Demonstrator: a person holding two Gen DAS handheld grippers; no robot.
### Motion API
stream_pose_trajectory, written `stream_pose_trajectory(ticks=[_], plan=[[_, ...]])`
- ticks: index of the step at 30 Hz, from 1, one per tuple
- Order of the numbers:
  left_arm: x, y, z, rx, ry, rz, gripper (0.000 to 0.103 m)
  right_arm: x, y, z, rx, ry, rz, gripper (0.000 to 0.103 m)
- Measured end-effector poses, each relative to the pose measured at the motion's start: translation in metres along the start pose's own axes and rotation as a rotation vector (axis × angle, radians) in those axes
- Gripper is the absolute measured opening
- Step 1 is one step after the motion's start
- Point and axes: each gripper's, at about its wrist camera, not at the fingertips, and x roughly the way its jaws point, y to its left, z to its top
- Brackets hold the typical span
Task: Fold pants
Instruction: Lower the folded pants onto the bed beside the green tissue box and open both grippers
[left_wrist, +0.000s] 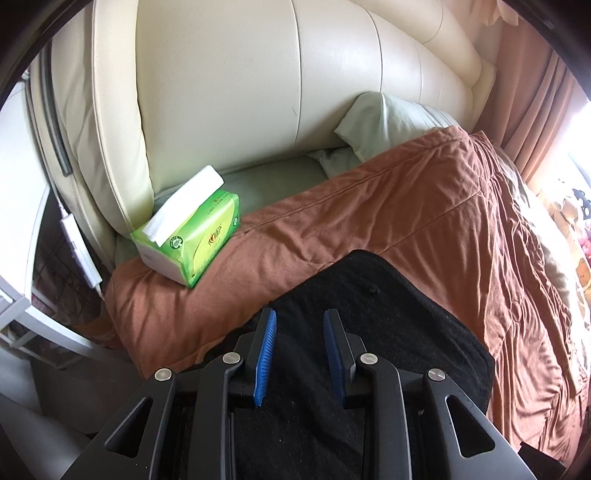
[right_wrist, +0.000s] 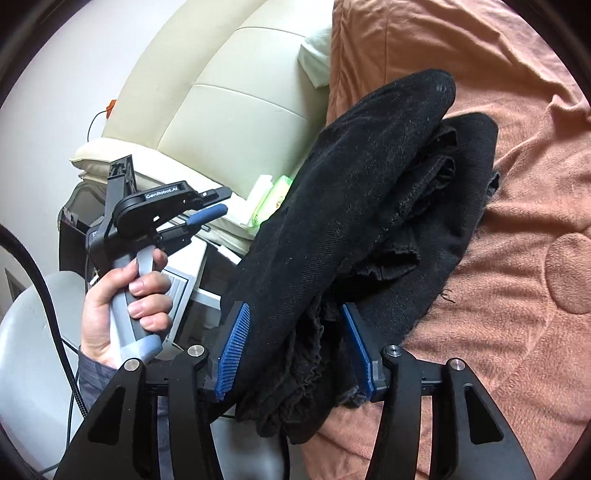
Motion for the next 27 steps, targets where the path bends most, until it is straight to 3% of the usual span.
stream_pose_trajectory(ticks=[5,12,20,25,27], plan=[[-0.015,-0.018,-0.034,0.034,-0.011,0.0,0.029,-0.021,0.006,0.007,-0.017,-0.038,-0.055,0.05],[-0.033,-0.038,-0.082,0.049,-0.023,0.002,0.029,-0.047,0.038,0.031,-0.199,-0.045,-0.144,0.05],[-0.038,-0.039,-0.113,0.028,-0.026,0.012,0.029,-0.025,0.057,0.049,-0.308,0.003,-0.198,0.049],[-0.024,-0.032,-0.129,0.009,-0.015,0.018,0.029,0.007,0.055,0.051,-0.336,0.05,-0.205,0.043],[-0.018,-0.032,-0.137,0.017,-0.001,0.015,0.029,0.02,0.053,0.045,-0.378,0.08,-0.248,0.042]])
